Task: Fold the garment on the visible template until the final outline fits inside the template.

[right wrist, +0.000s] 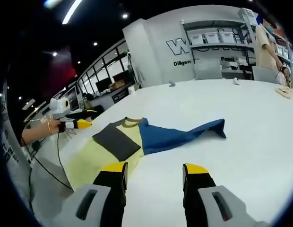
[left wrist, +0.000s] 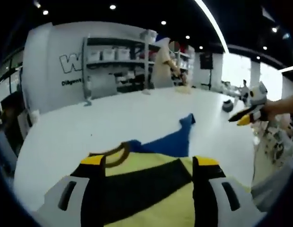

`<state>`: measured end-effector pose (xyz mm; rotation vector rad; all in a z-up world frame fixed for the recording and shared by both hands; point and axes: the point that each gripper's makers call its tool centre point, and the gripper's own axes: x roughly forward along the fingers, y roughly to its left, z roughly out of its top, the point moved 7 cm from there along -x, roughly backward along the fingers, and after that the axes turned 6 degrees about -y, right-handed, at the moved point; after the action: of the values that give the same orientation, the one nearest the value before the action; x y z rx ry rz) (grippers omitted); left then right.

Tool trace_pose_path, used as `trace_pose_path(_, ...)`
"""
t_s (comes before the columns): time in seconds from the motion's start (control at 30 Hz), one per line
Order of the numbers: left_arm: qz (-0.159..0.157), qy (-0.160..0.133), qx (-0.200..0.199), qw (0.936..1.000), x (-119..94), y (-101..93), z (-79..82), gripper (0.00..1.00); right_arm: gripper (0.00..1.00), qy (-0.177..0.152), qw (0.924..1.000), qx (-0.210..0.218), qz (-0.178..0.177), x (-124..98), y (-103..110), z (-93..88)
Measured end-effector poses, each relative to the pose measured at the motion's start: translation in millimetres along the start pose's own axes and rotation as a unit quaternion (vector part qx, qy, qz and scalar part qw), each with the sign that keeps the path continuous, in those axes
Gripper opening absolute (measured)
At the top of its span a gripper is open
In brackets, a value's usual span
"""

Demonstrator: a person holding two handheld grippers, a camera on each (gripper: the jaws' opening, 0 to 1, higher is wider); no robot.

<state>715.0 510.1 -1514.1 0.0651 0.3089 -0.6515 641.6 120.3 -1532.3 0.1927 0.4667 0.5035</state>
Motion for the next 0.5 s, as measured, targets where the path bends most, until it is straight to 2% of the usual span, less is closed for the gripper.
trace_pose_path(0.13,0.027,-0.015,-0.024,0.9992,-25.7,3.2,-3.2,0.76,0.43,0.017,0.9995,-0.011,-0.024,6.6,-13.9,7.0)
trace_pose_path(0.23,0.06,-0.01,-0.024,0.9978,-43.7,7.6,-7.8,0.78,0.42,0.028,0.9987,-0.022,-0.036,13.6,-26.7,13.4)
trace_pose_path(0.27,0.081,-0.003,-0.024,0.9964,-54.3,9.7,-11.3,0.78,0.42,0.029,0.9986,-0.018,-0.04,15.2,-29.6,15.4)
trace_pose_path(0.3,0.085,-0.005,-0.025,0.9961,-61.0,11.3,-13.0,0.79,0.41,0.024,0.9984,-0.005,-0.051,17.9,-33.3,18.4)
trace_pose_path(0.37,0.088,-0.003,-0.029,0.9957,-77.8,11.1,-17.9,0.79,0.41,0.015,0.9987,-0.004,-0.049,22.5,-32.8,22.7)
trace_pose_path(0.47,0.099,-0.043,-0.04,0.9933,-101.2,18.0,-18.0,0.81,0.41,0.023,0.9987,-0.015,-0.043,30.1,-28.8,26.7)
trace_pose_path(0.5,0.1,-0.037,-0.04,0.9936,-110.8,20.2,-19.6,0.82,0.4,0.027,0.9985,-0.021,-0.043,36.8,-32.0,29.4)
